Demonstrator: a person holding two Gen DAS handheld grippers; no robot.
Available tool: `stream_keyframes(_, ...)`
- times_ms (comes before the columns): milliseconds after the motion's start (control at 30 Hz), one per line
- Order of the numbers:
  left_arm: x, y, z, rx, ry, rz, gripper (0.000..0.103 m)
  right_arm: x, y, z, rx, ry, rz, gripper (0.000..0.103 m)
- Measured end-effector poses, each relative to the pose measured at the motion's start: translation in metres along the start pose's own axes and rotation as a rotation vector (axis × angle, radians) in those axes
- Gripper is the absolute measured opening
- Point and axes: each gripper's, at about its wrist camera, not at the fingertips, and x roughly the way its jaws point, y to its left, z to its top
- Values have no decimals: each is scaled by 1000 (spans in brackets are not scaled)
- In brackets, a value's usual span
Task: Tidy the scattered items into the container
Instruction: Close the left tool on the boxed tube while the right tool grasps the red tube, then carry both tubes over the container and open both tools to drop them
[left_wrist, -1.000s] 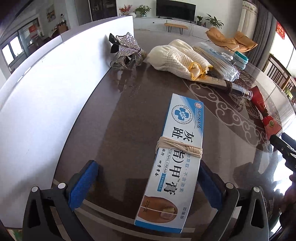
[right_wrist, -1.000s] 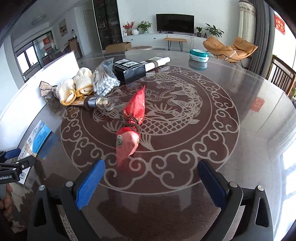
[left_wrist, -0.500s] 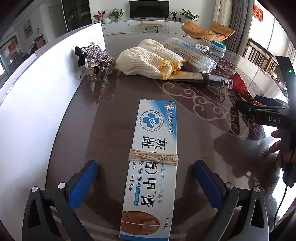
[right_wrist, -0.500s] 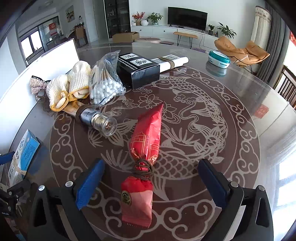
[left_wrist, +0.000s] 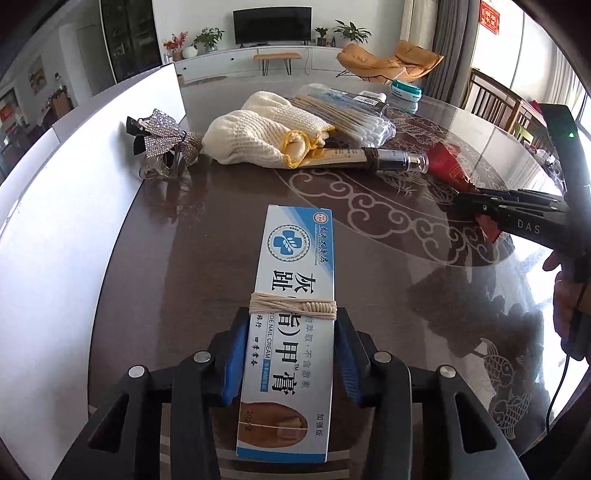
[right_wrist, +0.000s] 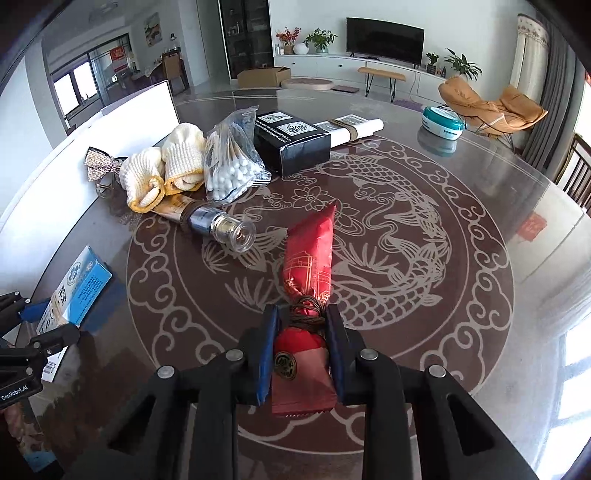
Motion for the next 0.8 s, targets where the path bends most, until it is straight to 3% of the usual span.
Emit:
stream_keyframes(267, -16, 5, -10, -49, -24, -64, 44, -33, 8, -23, 19, -9, 62, 26)
stream_keyframes(467, -50, 10, 3, -67, -82, -111, 44, -39, 26, -14, -40, 27, 84, 26)
stream_keyframes(667, -106, 55, 22, -122, -172, -118, 44, -58, 71, 51, -170, 5, 123, 26)
stream_keyframes(800, -130, 120, 27, -208, -200, -44, 44, -71, 137, 112, -290, -27, 191, 26)
